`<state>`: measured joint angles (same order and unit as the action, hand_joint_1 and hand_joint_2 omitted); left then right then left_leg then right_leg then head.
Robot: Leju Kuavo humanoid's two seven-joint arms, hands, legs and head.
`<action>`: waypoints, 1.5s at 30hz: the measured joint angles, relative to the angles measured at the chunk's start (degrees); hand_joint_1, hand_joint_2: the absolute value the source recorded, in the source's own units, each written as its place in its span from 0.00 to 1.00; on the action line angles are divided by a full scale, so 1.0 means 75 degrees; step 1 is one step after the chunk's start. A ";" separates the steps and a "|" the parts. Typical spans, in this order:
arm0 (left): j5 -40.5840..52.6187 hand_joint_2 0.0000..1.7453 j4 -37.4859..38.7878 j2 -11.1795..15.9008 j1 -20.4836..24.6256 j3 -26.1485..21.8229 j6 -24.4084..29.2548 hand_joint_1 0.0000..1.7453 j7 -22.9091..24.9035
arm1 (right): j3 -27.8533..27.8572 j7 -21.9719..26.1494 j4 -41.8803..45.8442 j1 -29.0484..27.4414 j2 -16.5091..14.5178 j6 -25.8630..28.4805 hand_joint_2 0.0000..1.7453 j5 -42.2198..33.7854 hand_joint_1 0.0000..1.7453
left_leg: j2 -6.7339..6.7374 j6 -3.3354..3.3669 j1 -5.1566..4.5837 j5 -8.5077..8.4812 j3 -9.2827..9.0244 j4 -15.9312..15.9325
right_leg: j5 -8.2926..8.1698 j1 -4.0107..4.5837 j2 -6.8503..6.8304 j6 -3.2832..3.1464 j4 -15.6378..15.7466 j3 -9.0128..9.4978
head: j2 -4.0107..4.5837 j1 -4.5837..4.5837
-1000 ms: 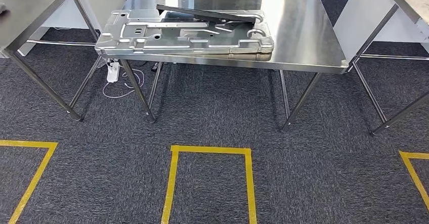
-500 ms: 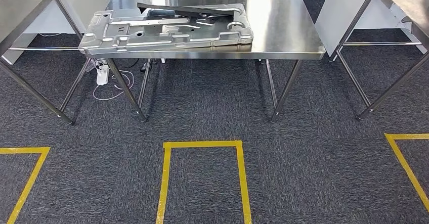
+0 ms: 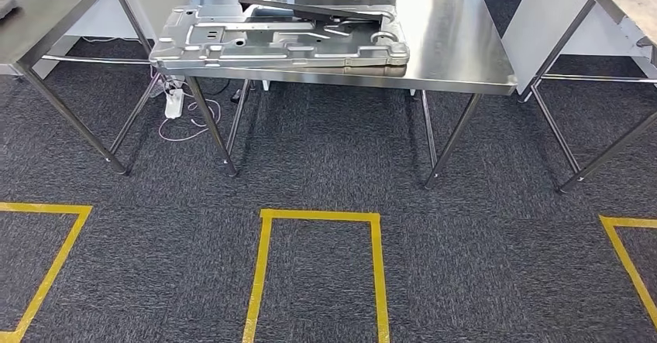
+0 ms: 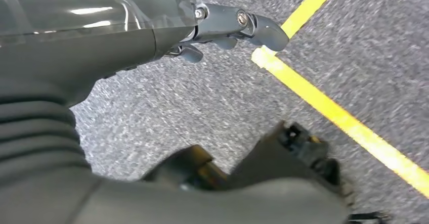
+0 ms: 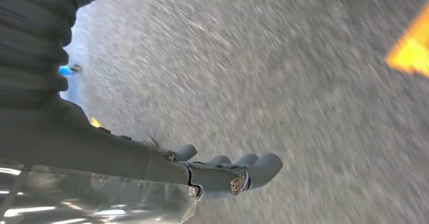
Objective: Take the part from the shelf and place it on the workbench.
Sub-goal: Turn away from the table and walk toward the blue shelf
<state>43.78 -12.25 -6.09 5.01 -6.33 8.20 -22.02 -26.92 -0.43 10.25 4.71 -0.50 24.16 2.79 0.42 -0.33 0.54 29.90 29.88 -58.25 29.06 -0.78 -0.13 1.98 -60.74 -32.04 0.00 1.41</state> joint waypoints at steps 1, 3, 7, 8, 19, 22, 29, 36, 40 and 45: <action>-0.0014 1.00 0.0001 -0.0036 0.0006 -0.0025 0.0041 0.00 0.0011 | 0.0020 0.0029 0.0000 0.0033 0.0005 0.0105 1.00 -0.0006 0.00 | -0.0003 -0.0041 -0.0014 -0.0010 0.0041 -0.0022 | -0.0017 0.0006 0.0006 -0.0020 0.0218 0.0075 | 0.0000 0.0005; -0.0034 1.00 0.0004 -0.0092 0.0015 -0.0061 0.0089 0.00 0.0032 | 0.0054 0.0055 0.0000 0.0062 0.0021 0.0210 1.00 -0.0011 0.00 | -0.0008 -0.0127 -0.0028 -0.0049 0.0109 -0.0034 | 0.0031 0.0014 0.0016 -0.0080 0.0298 0.0055 | 0.0000 -0.0045; -0.0080 1.00 0.0007 -0.0183 0.0021 -0.0103 0.0143 0.00 0.0028 | 0.0106 0.0061 0.0000 0.0039 0.0063 0.0348 1.00 -0.0027 0.00 | -0.0019 -0.0218 0.0010 0.0474 0.0415 -0.0793 | -0.0024 -0.0036 -0.0001 -0.0227 0.0331 0.0040 | 0.0000 -0.0224; -0.0098 1.00 0.0010 -0.0208 0.0017 -0.0118 0.0155 0.00 0.0020 | 0.0132 0.0071 0.0000 0.0024 0.0082 0.0376 1.00 -0.0055 0.00 | -0.0021 -0.0223 0.0008 0.0738 0.0625 -0.1323 | -0.0030 -0.0026 -0.0003 -0.0252 0.0329 0.0036 | 0.0000 -0.0284; -0.1376 0.00 0.0139 -0.0228 -0.0488 -0.0182 -0.0132 0.00 0.0546 | 0.0972 0.0313 0.0498 -0.0205 0.0153 -0.0338 1.00 -0.0284 0.00 | -0.0104 -0.0081 -0.0022 0.0056 0.0075 -0.0161 | -0.0057 0.0027 -0.0046 -0.0081 0.0211 -0.0044 | 0.0000 -0.0437; -0.1917 0.00 0.0011 -0.0158 -0.0596 -0.0150 -0.0252 0.00 0.0859 | 0.1277 0.0289 0.0595 -0.0411 0.0154 -0.0703 1.00 -0.0296 0.00 | -0.0068 0.0049 0.0005 -0.0021 0.0131 -0.0130 | 0.0402 0.0007 -0.0037 -0.0011 -0.0350 -0.0280 | 0.0000 -0.0335; -0.3056 0.00 -0.0834 0.0083 -0.0636 0.0021 -0.0479 0.00 0.1465 | 0.1895 0.0219 0.0514 -0.1307 0.0165 -0.1441 1.00 -0.0316 0.00 | -0.0030 0.0075 0.0006 -0.0091 0.0234 -0.0142 | 0.0423 -0.0004 -0.0027 -0.0008 -0.0705 -0.0200 | 0.0000 -0.0008; -0.4241 1.00 -0.1420 0.0393 -0.0793 0.0259 -0.0724 0.00 0.2086 | 0.2520 0.0145 0.0557 -0.1799 0.0126 -0.2200 1.00 -0.0319 0.00 | -0.0007 0.0029 -0.0056 -0.0150 0.0282 -0.0113 | 0.0145 0.0033 -0.0016 -0.0095 0.0322 0.0233 | 0.0000 -0.0174; -0.4955 1.00 -0.1427 0.0525 -0.1212 0.0411 -0.0878 0.00 0.2459 | 0.2862 0.0129 0.0884 -0.1760 0.0114 -0.2651 1.00 -0.0337 0.00 | -0.0025 -0.0077 -0.0038 -0.0222 0.0266 -0.0034 | 0.0130 0.0055 -0.0023 -0.0141 0.0320 0.0203 | 0.0000 -0.0274; -0.5722 1.00 -0.1430 0.0641 -0.1475 0.0518 -0.1030 0.00 0.2801 | 0.3175 0.0085 0.1245 -0.1742 0.0109 -0.3117 1.00 -0.0358 0.00 | -0.0029 -0.0137 -0.0026 -0.0253 0.0272 -0.0010 | 0.0121 0.0068 -0.0029 -0.0159 0.0314 0.0197 | 0.0000 -0.0317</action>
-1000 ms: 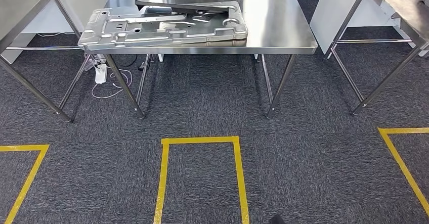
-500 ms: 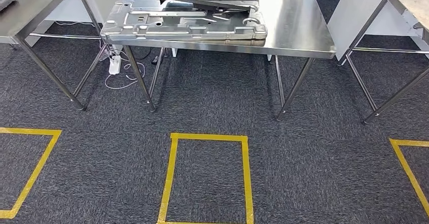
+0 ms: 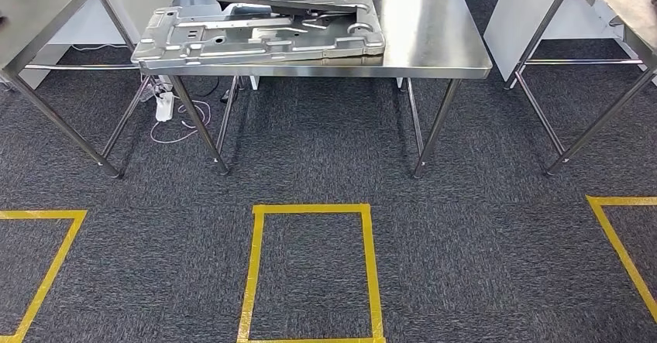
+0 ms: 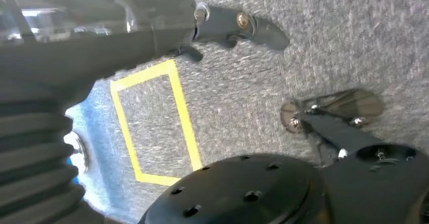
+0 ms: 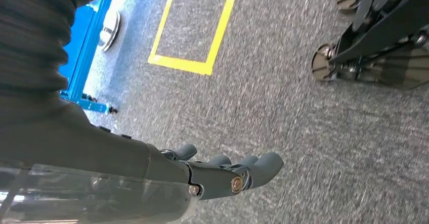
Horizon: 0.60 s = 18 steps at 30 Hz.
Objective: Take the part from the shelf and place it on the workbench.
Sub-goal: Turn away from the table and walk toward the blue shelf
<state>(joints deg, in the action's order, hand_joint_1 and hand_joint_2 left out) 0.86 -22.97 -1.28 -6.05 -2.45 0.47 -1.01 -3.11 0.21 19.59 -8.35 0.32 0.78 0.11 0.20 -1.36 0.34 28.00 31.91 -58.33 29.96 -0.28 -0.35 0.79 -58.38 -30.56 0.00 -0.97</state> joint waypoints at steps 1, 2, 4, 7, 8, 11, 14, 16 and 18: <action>-0.0064 1.00 -0.0003 0.0013 -0.0002 0.0003 -0.0017 0.00 0.0028 | 0.0041 -0.0004 0.0046 0.0000 0.0000 -0.0044 1.00 -0.0002 0.00 | 0.0000 -0.0006 0.0000 -0.0003 0.0001 0.0001 | -0.0003 0.0000 -0.0001 -0.0004 -0.0001 0.0003 | 0.0000 -0.0001; -0.0097 1.00 -0.0006 0.0022 -0.0001 0.0004 -0.0032 0.00 0.0043 | 0.0070 -0.0005 0.0085 0.0000 0.0000 -0.0067 1.00 -0.0003 0.00 | 0.0001 -0.0011 0.0000 -0.0006 0.0002 0.0002 | -0.0006 0.0000 -0.0001 -0.0007 -0.0001 0.0005 | 0.0000 -0.0001; -0.0127 1.00 -0.0017 0.0033 0.0001 0.0006 -0.0047 0.00 0.0052 | 0.0119 -0.0007 0.0147 -0.0001 0.0001 -0.0087 1.00 -0.0004 0.00 | 0.0001 -0.0013 -0.0007 -0.0009 0.0002 0.0002 | -0.0012 -0.0006 -0.0001 -0.0010 -0.0001 0.0006 | 0.0000 -0.0001; -0.0145 1.00 -0.0037 0.0042 0.0005 0.0005 -0.0052 0.00 0.0054 | 0.0178 -0.0008 0.0205 -0.0001 -0.0001 -0.0093 1.00 -0.0003 0.00 | 0.0001 -0.0013 -0.0021 -0.0009 0.0002 -0.0004 | -0.0017 -0.0021 -0.0001 -0.0005 -0.0001 0.0010 | 0.0000 0.0004; -0.0146 1.00 -0.0040 0.0047 0.0007 0.0005 -0.0052 0.00 0.0055 | 0.0190 -0.0009 0.0218 -0.0001 -0.0002 -0.0096 1.00 -0.0004 0.00 | 0.0002 -0.0013 -0.0026 -0.0009 0.0003 -0.0006 | -0.0018 -0.0026 -0.0001 -0.0003 -0.0001 0.0012 | 0.0000 0.0008; -0.0147 1.00 -0.0045 0.0058 0.0007 0.0006 -0.0054 0.00 0.0057 | 0.0202 -0.0015 0.0248 -0.0002 -0.0002 -0.0098 1.00 -0.0004 0.00 | 0.0002 -0.0012 -0.0040 -0.0009 0.0004 -0.0010 | -0.0022 -0.0040 -0.0001 0.0001 -0.0001 0.0014 | 0.0000 0.0018; -0.0147 0.50 -0.0047 0.0061 0.0005 0.0007 -0.0054 0.00 0.0061 | 0.0205 -0.0016 0.0270 -0.0002 -0.0002 -0.0100 0.50 -0.0004 0.00 | 0.0001 -0.0011 -0.0047 -0.0009 0.0005 -0.0013 | -0.0023 -0.0048 -0.0001 0.0003 0.0000 0.0013 | 0.0000 0.0025; -0.0147 0.00 -0.0047 0.0066 -0.0017 0.0015 -0.0054 0.00 0.0077 | 0.0205 -0.0016 0.0277 -0.0003 -0.0004 -0.0101 0.00 -0.0003 0.00 | 0.0002 -0.0011 -0.0048 -0.0009 0.0006 -0.0014 | -0.0024 -0.0049 -0.0001 0.0003 0.0000 0.0012 | 0.0000 0.0025; -0.0142 0.00 -0.0047 0.0071 -0.0065 0.0038 -0.0053 0.00 0.0103 | 0.0205 -0.0016 0.0279 -0.0003 -0.0005 -0.0101 0.00 -0.0004 0.00 | 0.0002 -0.0011 -0.0048 -0.0009 0.0006 -0.0015 | -0.0024 -0.0049 -0.0001 0.0004 0.0000 0.0006 | 0.0000 0.0024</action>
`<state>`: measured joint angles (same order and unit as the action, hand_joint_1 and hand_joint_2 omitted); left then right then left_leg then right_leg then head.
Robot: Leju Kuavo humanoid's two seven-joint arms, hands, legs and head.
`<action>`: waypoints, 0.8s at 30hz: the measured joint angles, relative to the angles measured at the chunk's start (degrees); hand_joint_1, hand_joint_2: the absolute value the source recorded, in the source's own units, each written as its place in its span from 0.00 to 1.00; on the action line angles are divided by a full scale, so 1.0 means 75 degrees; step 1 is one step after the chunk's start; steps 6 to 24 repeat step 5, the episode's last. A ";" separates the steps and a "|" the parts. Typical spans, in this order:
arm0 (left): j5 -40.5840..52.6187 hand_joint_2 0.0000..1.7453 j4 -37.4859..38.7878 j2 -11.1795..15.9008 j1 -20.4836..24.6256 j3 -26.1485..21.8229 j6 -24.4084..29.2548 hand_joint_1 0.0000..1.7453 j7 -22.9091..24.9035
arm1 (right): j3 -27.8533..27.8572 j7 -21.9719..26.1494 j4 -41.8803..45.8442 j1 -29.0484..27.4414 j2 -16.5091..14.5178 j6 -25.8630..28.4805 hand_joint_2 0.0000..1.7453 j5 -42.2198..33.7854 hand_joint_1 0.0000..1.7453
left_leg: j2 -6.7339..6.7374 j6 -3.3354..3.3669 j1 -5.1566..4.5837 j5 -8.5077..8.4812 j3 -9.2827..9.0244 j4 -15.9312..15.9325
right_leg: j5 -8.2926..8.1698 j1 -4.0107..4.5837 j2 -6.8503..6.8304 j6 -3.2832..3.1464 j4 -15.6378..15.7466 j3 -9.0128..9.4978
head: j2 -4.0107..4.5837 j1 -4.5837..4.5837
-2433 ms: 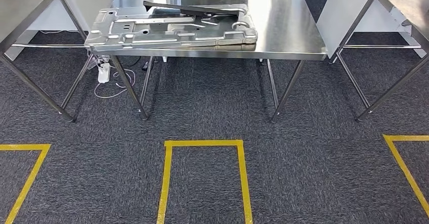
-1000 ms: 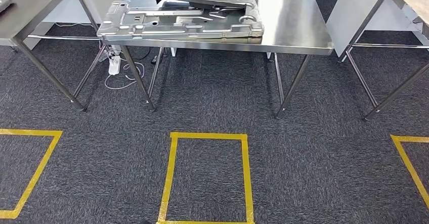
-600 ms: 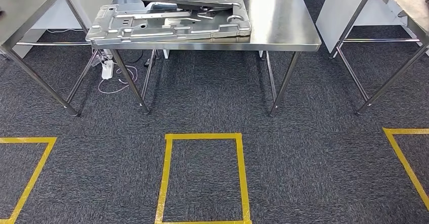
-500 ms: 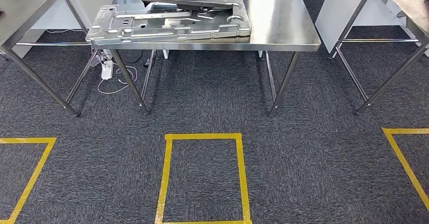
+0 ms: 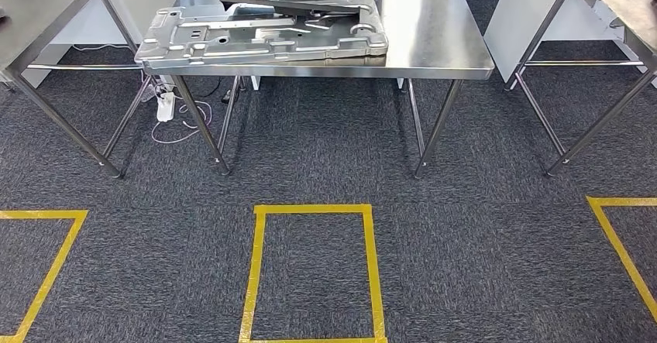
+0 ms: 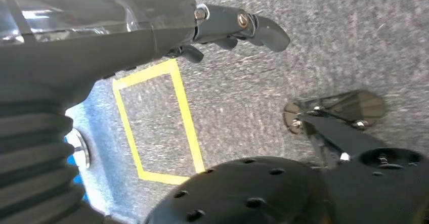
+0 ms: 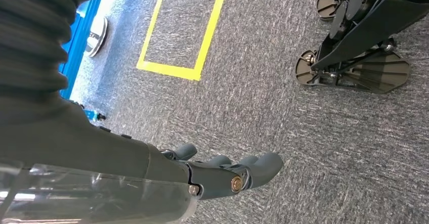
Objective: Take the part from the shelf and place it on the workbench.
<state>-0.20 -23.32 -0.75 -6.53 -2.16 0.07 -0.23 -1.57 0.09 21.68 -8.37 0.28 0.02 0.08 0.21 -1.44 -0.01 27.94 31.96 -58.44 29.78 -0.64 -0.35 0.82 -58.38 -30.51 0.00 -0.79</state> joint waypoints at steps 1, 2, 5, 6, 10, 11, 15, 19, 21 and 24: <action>0.0003 0.00 0.0001 0.0002 -0.0033 0.0015 0.0001 0.00 0.0010 | 0.0000 0.0000 0.0000 0.0000 0.0000 0.0000 0.00 -0.0001 0.00 | 0.0000 0.0000 0.0000 0.0000 0.0000 0.0000 | 0.0000 0.0000 0.0000 0.0000 0.0000 -0.0004 | 0.0000 -0.0002; 0.0007 0.00 0.0003 0.0005 -0.0070 0.0031 0.0001 0.00 0.0018 | 0.0000 0.0000 0.0001 0.0000 0.0000 0.0000 0.00 -0.0001 0.00 | 0.0000 0.0000 0.0000 0.0000 0.0001 -0.0001 | 0.0000 0.0000 0.0000 0.0000 0.0000 -0.0008 | 0.0000 -0.0004; 0.0008 0.00 0.0006 0.0009 -0.0153 0.0065 -0.0001 0.00 0.0023 | 0.0000 -0.0002 0.0003 0.0001 0.0000 0.0000 0.00 -0.0001 0.00 | -0.0001 0.0000 0.0001 0.0000 0.0005 -0.0001 | 0.0000 0.0000 0.0000 0.0000 0.0000 -0.0015 | 0.0000 -0.0008; 0.0008 0.00 0.0006 0.0009 -0.0153 0.0065 -0.0001 0.00 0.0023 | 0.0000 -0.0002 0.0003 0.0001 0.0000 0.0000 0.00 -0.0001 0.00 | -0.0001 0.0000 0.0001 0.0000 0.0005 -0.0001 | 0.0000 0.0000 0.0000 0.0000 0.0000 -0.0015 | 0.0000 -0.0008; 0.0008 0.00 0.0006 0.0009 -0.0153 0.0065 -0.0001 0.00 0.0023 | 0.0000 -0.0002 0.0003 0.0001 0.0000 0.0000 0.00 -0.0001 0.00 | -0.0001 0.0000 0.0001 0.0000 0.0005 -0.0001 | 0.0000 0.0000 0.0000 0.0000 0.0000 -0.0015 | 0.0000 -0.0008; 0.0008 0.00 0.0006 0.0009 -0.0153 0.0065 -0.0001 0.00 0.0023 | 0.0000 -0.0002 0.0003 0.0001 0.0000 0.0000 0.00 -0.0001 0.00 | -0.0001 0.0000 0.0001 0.0000 0.0005 -0.0001 | 0.0000 0.0000 0.0000 0.0000 0.0000 -0.0015 | 0.0000 -0.0008; 0.0008 0.00 0.0006 0.0009 -0.0153 0.0065 -0.0001 0.00 0.0023 | 0.0000 -0.0002 0.0003 0.0001 0.0000 0.0000 0.00 -0.0001 0.00 | -0.0001 0.0000 0.0001 0.0000 0.0005 -0.0001 | 0.0000 0.0000 0.0000 0.0000 0.0000 -0.0015 | 0.0000 -0.0008; 0.0008 0.00 0.0006 0.0009 -0.0153 0.0065 -0.0001 0.00 0.0023 | 0.0000 -0.0002 0.0003 0.0001 0.0000 0.0000 0.00 -0.0001 0.00 | -0.0001 0.0000 0.0001 0.0000 0.0005 -0.0001 | 0.0000 0.0000 0.0000 0.0000 0.0000 -0.0015 | 0.0000 -0.0008; 0.0008 0.00 0.0006 0.0009 -0.0153 0.0065 -0.0001 0.00 0.0023 | 0.0000 -0.0002 0.0003 0.0001 0.0000 0.0000 0.00 -0.0001 0.00 | -0.0001 0.0000 0.0001 0.0000 0.0005 -0.0001 | 0.0000 0.0000 0.0000 0.0000 0.0000 -0.0015 | 0.0000 -0.0008; 0.0008 0.00 0.0006 0.0009 -0.0153 0.0065 -0.0001 0.00 0.0023 | 0.0000 -0.0002 0.0003 0.0001 0.0000 0.0000 0.00 -0.0001 0.00 | -0.0001 0.0000 0.0001 0.0000 0.0005 -0.0001 | 0.0000 0.0000 0.0000 0.0000 0.0000 -0.0015 | 0.0000 -0.0008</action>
